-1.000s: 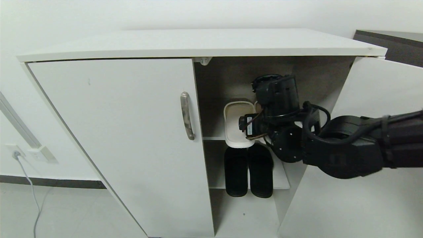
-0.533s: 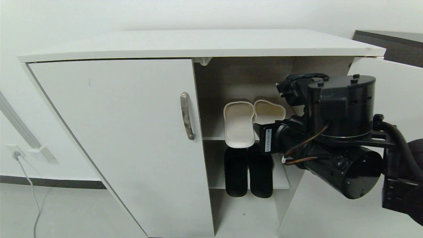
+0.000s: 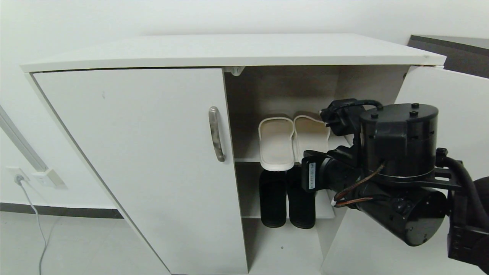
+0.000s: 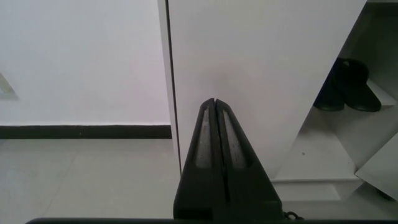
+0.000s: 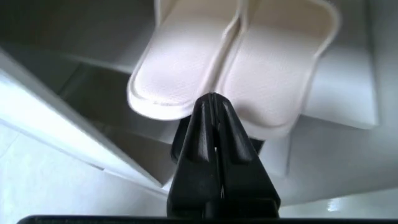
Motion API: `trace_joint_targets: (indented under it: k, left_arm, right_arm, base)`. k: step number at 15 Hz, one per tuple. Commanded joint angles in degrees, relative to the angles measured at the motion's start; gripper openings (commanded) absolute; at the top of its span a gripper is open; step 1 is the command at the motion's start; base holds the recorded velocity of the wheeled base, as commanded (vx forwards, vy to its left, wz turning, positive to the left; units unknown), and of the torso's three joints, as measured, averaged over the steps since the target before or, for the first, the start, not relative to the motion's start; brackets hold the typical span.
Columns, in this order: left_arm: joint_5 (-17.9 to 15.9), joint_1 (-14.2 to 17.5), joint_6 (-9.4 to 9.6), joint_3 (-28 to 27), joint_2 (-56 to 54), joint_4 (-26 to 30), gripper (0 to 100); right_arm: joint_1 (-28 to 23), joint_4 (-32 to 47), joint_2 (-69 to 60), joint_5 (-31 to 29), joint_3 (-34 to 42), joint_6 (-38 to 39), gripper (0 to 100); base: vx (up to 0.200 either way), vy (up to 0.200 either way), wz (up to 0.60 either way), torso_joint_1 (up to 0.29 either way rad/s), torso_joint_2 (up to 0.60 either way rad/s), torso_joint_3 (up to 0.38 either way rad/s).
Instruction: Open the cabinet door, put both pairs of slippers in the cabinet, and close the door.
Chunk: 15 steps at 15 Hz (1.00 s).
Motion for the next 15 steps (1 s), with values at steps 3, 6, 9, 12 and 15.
trace_joint_targets:
  k: [3, 6, 9, 12, 15]
  left_arm:
    - [0.02, 0.04, -0.04, 0.0, -0.01, -0.01, 0]
    - [0.02, 0.04, -0.04, 0.0, -0.01, -0.01, 0]
    - [0.02, 0.04, -0.04, 0.0, -0.01, -0.01, 0]
    - [0.02, 0.04, -0.04, 0.0, -0.01, -0.01, 0]
    - [0.02, 0.04, -0.04, 0.0, -0.01, -0.01, 0]
  right_arm:
    - [0.08, -1.7, 0.66, 0.16, 1.71, -0.88, 0]
    - [0.08, -1.7, 0.66, 0.16, 2.06, -0.88, 0]
    - [0.08, -1.7, 0.75, 0.16, 2.32, -0.88, 0]
    - [0.08, -1.7, 0.75, 0.16, 2.76, -0.97, 0]
    - [0.08, -1.79, 0.75, 0.16, 3.29, -0.97, 0]
  base:
    - [-0.133, 0.0, 0.0, 0.002, 0.0, 0.0]
    - [-0.2, 0.0, 0.0, 0.004, 0.01, 0.005]
    - [-0.2, 0.0, 0.0, -0.006, 0.0, 0.004]
    - [-0.2, 0.0, 0.0, 0.002, 0.0, 0.002]
    - [-0.2, 0.0, 0.0, -0.001, 0.0, 0.001]
